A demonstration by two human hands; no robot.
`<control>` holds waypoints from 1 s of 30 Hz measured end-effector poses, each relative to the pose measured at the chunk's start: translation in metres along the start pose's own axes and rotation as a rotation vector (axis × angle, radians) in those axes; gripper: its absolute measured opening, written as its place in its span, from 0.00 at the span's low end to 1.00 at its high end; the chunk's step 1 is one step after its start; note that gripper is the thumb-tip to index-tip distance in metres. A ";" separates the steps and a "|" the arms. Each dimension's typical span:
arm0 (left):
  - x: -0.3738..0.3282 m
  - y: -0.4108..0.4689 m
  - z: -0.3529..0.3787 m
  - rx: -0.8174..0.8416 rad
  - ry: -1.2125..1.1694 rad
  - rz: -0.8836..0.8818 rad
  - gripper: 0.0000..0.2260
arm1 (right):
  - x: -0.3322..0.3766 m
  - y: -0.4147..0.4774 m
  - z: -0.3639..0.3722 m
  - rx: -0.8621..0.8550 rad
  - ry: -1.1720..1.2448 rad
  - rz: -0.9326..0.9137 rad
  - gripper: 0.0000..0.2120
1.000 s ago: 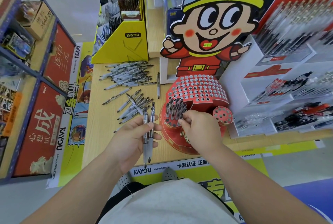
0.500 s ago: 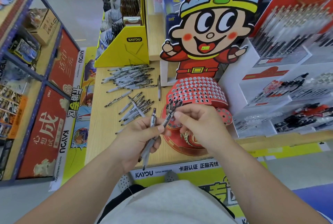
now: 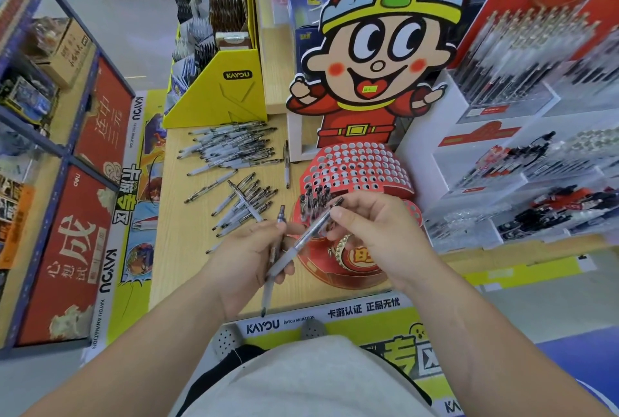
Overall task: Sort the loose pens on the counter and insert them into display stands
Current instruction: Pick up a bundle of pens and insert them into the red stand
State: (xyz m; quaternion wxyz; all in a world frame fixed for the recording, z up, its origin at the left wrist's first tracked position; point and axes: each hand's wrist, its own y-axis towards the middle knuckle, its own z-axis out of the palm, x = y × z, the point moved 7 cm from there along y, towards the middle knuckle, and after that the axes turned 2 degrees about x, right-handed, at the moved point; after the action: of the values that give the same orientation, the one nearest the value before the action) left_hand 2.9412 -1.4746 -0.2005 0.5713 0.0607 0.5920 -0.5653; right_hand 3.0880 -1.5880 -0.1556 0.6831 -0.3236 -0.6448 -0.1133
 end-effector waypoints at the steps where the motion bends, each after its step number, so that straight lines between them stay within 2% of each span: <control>1: 0.003 0.002 -0.007 -0.055 0.013 -0.009 0.14 | 0.001 0.001 -0.006 -0.040 0.032 -0.001 0.04; 4: 0.007 0.004 -0.025 -0.183 0.046 -0.014 0.14 | 0.006 0.003 -0.025 -0.181 0.028 -0.055 0.04; 8: 0.006 0.000 -0.036 -0.225 0.008 -0.003 0.13 | 0.010 0.004 -0.033 -0.275 -0.181 -0.162 0.07; 12: 0.006 -0.002 -0.041 -0.233 -0.028 0.015 0.14 | 0.010 0.005 -0.016 -0.239 -0.509 -0.247 0.06; 17: 0.006 -0.001 -0.044 -0.232 -0.074 0.035 0.14 | 0.003 0.006 0.002 -0.194 -0.827 -0.327 0.10; 22: 0.009 -0.003 -0.043 -0.213 -0.088 0.039 0.14 | -0.002 0.008 0.007 -0.188 -0.910 -0.388 0.10; 30: 0.009 0.001 -0.040 -0.181 -0.076 0.047 0.14 | -0.014 0.020 0.013 -0.137 -0.992 -0.331 0.11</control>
State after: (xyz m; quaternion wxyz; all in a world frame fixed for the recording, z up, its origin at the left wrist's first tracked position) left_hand 2.9146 -1.4494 -0.2199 0.6095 0.0012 0.6169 -0.4978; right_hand 3.0874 -1.5688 -0.1751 0.2459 -0.2760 -0.9243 -0.0949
